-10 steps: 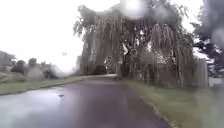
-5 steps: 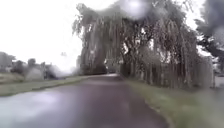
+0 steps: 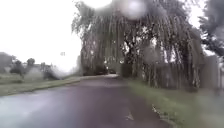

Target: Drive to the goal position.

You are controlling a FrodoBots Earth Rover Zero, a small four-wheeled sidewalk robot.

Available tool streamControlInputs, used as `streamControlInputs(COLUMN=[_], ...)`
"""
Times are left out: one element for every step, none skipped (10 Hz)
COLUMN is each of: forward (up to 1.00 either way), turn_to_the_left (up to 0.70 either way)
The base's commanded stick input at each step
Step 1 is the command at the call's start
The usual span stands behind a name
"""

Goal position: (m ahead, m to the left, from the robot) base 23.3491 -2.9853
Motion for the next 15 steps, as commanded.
streamControlInputs(forward=[0.85,0.85,0.85,0.85,0.85,0.85,0.85,0.85,0.85,0.85,0.85,0.85,0.85,0.85,0.85], turn_to_the_left=[0.00,0.00,0.00,0.00,0.00,0.00,0.00,0.00,0.00,0.00,0.00,0.00,0.00,0.00,0.00])
